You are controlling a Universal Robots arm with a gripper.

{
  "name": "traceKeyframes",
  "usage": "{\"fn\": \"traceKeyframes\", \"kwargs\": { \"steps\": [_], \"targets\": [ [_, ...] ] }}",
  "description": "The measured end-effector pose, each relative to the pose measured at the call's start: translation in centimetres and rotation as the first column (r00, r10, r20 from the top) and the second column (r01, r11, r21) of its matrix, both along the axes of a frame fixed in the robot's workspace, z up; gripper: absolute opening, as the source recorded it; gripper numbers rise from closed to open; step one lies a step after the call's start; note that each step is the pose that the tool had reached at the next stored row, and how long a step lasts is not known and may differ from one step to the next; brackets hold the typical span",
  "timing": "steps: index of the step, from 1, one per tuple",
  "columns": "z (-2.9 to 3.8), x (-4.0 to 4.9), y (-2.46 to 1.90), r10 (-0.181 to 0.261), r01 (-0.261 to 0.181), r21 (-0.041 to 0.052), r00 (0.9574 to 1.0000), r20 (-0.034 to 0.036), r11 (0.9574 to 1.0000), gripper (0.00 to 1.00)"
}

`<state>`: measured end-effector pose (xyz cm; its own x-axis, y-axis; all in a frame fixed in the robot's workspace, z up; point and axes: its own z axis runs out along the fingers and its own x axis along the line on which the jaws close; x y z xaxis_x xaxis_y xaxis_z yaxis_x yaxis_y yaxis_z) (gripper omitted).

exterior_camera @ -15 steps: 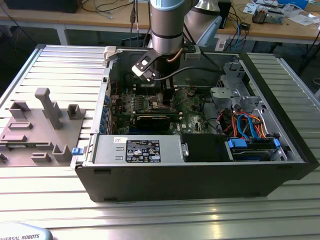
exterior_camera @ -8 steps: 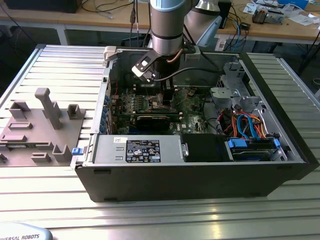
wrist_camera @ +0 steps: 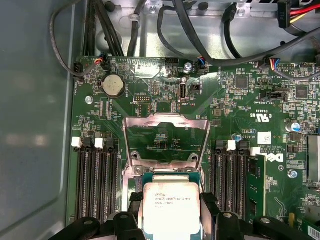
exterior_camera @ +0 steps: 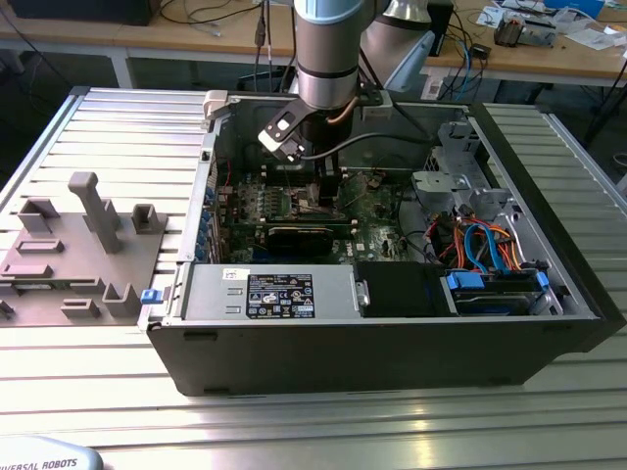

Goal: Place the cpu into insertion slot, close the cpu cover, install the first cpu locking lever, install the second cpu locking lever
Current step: 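Place the cpu into insertion slot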

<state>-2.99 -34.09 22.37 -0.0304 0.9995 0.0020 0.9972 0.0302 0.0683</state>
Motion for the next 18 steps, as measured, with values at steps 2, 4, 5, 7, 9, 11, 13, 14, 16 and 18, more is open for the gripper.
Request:
{"fn": "traceKeyframes", "kwargs": {
  "steps": [2,4,5,7,9,11,13,14,16,18],
  "targets": [
    [-0.04,0.0,0.0,0.0,0.0,0.0001,1.0,0.0001,1.0,0.54],
    [-0.13,0.0,0.0,0.0,0.0,0.0,1.0,0.0,1.0,0.54],
    [-0.14,0.0,0.0,0.0,0.0,0.0,1.0,0.0,1.0,0.54],
    [-0.18,0.0,0.0,0.0,0.0,0.0001,1.0,0.0001,1.0,0.54],
    [-0.21,0.0,0.0,0.0,0.0,0.0,1.0,0.0,1.0,0.54],
    [-0.26,0.0,0.0,0.0,0.0,0.0,1.0,0.0001,1.0,0.54],
    [-0.29,0.0,0.0,0.0,0.0,0.0001,1.0,0.0,1.0,0.54],
    [-0.3,0.0,0.0,0.0,0.0,0.0,1.0,0.0,1.0,0.54],
    [-0.35,0.0,0.0,0.0,0.0,0.0001,1.0,0.0001,1.0,0.54],
    [-0.39,0.0,0.0,0.0,0.0,0.0,1.0,0.0001,1.0,0.54]
  ]
}}
